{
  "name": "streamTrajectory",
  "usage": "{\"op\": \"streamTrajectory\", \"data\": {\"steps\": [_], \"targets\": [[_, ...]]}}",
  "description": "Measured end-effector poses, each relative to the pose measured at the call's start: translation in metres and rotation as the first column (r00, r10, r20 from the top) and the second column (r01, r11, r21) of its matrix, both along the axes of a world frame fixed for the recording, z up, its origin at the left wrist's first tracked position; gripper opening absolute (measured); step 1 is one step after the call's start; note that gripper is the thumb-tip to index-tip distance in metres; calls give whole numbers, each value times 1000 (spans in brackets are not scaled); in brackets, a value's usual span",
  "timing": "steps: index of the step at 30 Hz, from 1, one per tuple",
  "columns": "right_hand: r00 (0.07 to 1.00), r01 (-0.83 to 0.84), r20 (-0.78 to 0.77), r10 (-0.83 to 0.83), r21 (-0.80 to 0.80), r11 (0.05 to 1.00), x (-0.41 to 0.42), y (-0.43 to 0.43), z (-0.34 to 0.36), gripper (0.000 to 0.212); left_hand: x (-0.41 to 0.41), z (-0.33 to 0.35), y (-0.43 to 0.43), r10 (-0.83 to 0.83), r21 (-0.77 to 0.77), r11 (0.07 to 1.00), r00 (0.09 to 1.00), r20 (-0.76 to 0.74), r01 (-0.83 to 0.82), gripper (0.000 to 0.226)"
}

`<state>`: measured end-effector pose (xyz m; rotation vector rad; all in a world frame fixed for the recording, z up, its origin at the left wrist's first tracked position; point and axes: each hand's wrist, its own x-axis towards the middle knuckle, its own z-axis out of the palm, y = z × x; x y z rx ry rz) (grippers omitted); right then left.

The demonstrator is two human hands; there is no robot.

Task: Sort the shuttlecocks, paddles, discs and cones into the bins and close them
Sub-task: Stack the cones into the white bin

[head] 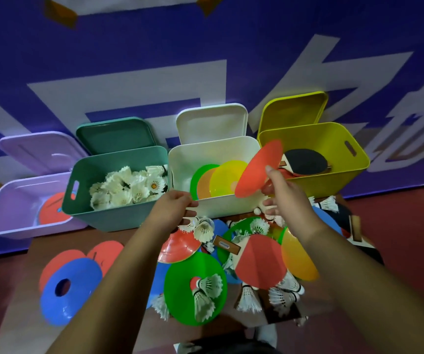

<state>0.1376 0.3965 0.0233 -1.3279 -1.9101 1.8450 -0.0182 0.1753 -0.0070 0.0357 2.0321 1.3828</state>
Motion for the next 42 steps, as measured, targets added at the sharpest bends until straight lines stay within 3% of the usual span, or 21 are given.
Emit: {"op": "streamTrajectory", "data": {"steps": [4,10,19,25,33,39,42], "targets": [[991,28,-122,-52,-197,980,-31,7,-6,54,-1,-6,-25,97,20,995,994,49,-98,20],[976,-196,116,185,92,976,-49,-18,-24,29,3,-11,-63,173,-31,985,985,0,-173,15],[863,-499,113,492,42,865,-73,-99,-57,18,3,-35,-135,330,-66,942,944,16,-328,21],[716,-693,178,675,65,718,-96,-155,-73,20,7,-61,-197,477,-104,877,876,72,-469,22],[521,-853,315,794,142,503,-121,-218,-89,23,21,-89,-275,584,-213,803,806,96,-556,20],[415,-909,370,831,139,392,-140,-257,-100,24,22,-106,-313,587,-284,784,808,49,-552,17],[395,-918,375,839,143,369,-148,-277,-109,20,13,-116,-327,555,-353,779,832,5,-518,30]]}}
